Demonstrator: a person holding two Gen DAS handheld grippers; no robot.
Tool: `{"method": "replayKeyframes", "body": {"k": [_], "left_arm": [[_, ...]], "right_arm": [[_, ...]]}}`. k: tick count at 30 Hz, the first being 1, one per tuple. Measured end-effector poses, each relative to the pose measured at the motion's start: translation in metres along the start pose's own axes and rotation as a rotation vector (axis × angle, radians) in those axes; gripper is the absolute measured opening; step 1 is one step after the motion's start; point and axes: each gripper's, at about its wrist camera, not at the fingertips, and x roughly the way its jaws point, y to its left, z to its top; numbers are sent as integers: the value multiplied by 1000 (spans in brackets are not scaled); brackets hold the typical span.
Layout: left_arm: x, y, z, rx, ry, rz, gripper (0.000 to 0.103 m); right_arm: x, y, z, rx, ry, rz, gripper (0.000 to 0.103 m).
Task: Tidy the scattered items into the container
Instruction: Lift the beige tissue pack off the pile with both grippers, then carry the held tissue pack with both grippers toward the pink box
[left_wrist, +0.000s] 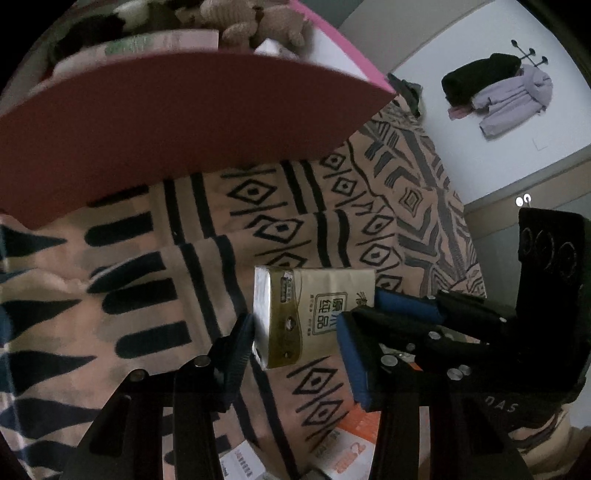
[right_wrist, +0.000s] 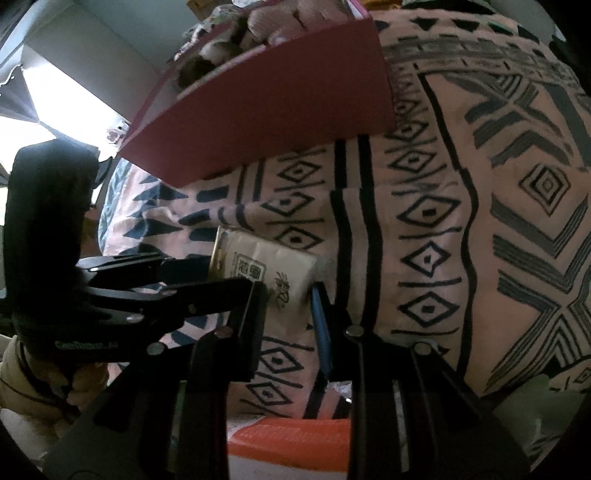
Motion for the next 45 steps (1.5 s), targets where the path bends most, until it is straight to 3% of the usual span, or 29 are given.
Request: {"method": "replayKeyframes", "body": {"k": [11, 17, 21, 45], "left_arm": [[-55, -15, -6, -1, -142, 0, 46], [-72, -27, -11, 11, -199, 36, 46], [-80, -37, -14, 46, -224, 78, 46], [-121, -62, -11, 69, -362, 106, 46]], "right_arm": [[-31, 28, 7, -105, -70, 28, 28], [-47, 41, 7, -153, -100, 41, 28], [-57, 48, 9, -172, -125, 47, 28], [-92, 65, 12, -230, -214, 46, 28]]}}
